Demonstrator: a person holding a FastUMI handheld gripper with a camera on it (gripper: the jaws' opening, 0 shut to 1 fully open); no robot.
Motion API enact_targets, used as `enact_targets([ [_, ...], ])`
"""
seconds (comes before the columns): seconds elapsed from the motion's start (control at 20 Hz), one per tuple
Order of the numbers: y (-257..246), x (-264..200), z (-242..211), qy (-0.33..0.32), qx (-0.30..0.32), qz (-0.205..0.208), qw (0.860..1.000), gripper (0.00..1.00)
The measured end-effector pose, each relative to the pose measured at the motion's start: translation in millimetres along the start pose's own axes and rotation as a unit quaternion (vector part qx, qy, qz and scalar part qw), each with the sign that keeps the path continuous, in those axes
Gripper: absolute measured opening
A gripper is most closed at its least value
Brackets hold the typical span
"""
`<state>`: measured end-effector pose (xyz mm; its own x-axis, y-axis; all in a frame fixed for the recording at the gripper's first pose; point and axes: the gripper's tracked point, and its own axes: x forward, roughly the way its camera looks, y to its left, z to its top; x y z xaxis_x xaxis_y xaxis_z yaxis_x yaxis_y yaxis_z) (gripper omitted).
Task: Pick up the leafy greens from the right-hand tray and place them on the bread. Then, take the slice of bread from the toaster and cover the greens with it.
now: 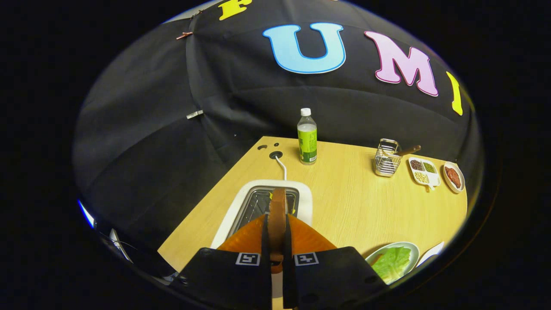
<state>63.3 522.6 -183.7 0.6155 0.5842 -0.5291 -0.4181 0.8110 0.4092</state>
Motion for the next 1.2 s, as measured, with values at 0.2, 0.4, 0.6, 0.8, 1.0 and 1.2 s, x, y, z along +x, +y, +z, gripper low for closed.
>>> enact_targets([
  [0.2,-0.2,-30.7,35.7,-0.041,0.014,0.019,0.999,0.14],
  [0.4,-5.7,-70.5,73.1,-0.089,0.040,0.038,0.994,0.14],
  [0.6,-27.4,-114.0,89.8,-0.122,0.064,0.035,0.990,0.14],
  [0.8,-79.2,-152.7,89.5,-0.144,0.055,-0.006,0.988,0.14],
  [1.0,-135.3,-175.8,61.7,-0.136,0.059,-0.062,0.987,0.14],
  [1.2,-189.0,-173.0,8.1,-0.108,0.071,-0.115,0.985,0.14],
])
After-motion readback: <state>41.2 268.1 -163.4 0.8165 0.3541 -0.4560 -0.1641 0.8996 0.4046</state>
